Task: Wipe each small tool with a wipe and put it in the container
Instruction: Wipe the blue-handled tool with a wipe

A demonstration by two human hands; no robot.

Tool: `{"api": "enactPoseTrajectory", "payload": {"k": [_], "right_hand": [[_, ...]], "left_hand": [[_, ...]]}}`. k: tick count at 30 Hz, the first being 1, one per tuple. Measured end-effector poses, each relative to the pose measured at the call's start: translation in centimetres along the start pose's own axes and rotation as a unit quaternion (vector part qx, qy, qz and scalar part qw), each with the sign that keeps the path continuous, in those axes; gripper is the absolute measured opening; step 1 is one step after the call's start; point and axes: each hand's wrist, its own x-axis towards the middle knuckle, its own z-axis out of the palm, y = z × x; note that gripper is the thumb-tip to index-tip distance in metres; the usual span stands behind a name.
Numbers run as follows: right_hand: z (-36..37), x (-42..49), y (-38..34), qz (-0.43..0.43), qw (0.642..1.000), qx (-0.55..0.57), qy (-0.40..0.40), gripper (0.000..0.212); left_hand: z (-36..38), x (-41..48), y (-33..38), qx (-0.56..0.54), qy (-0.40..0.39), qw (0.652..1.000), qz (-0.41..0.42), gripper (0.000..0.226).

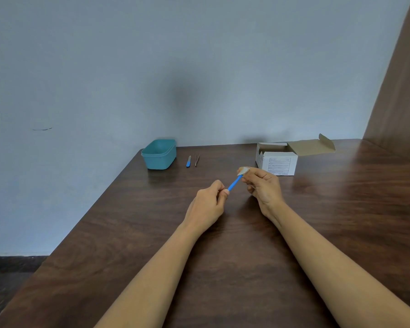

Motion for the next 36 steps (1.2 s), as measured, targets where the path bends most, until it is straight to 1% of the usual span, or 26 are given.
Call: {"api": "enactPoseTrajectory", "payload": {"k": [3, 6, 9, 11, 15, 19, 22, 24, 29, 33, 36], "right_hand": [[-0.11, 0.07, -0.09, 0.007, 0.999, 0.035, 0.012, 0.006], [-0.24, 0.24, -0.01, 0.009, 0.999, 0.036, 0.007, 0.002], [-0.34, 0.36, 0.17, 0.012, 1.000, 0.021, 0.014, 0.009], [-0.33, 0.31, 0.19, 0.004, 1.000, 0.011, 0.011, 0.005], [-0.27, 0.34, 0.39, -0.017, 1.000, -0.019, 0.004, 0.009], [-0.34, 0.49, 0.42, 0.000, 1.000, -0.005, 0.007, 0.016], [-0.32, 0.33, 0.19, 0.013, 0.999, 0.033, 0.006, 0.009], [-0.33, 0.31, 0.14, 0.016, 0.999, 0.038, 0.003, 0.005], [-0.34, 0.32, 0.26, 0.001, 1.000, 0.016, 0.009, 0.004], [-0.14, 0.17, 0.31, -0.021, 1.000, -0.017, 0.004, 0.010], [-0.19, 0.23, 0.32, -0.020, 1.000, -0.017, -0.016, 0.014]], "left_hand": [[0.00, -0.01, -0.01, -0.001, 0.000, 1.000, 0.002, 0.018], [-0.02, 0.02, 0.04, -0.001, -0.005, 1.000, 0.005, 0.017], [-0.07, -0.06, 0.06, -0.002, -0.006, 1.000, 0.008, 0.018], [-0.09, -0.08, 0.06, -0.003, -0.006, 1.000, 0.010, 0.018], [-0.15, -0.10, 0.10, -0.002, -0.007, 1.000, 0.012, 0.017], [-0.12, -0.17, 0.20, 0.007, -0.011, 1.000, 0.011, 0.018], [-0.03, -0.16, 0.05, 0.007, -0.005, 1.000, 0.007, 0.020], [0.02, -0.16, -0.02, 0.006, -0.006, 1.000, 0.007, 0.019], [-0.14, -0.20, 0.29, -0.001, -0.011, 1.000, 0.013, 0.018], [-0.21, -0.21, 0.29, 0.005, -0.013, 1.000, 0.011, 0.017], [-0.16, -0.20, 0.25, 0.009, -0.012, 1.000, 0.009, 0.018]]}}
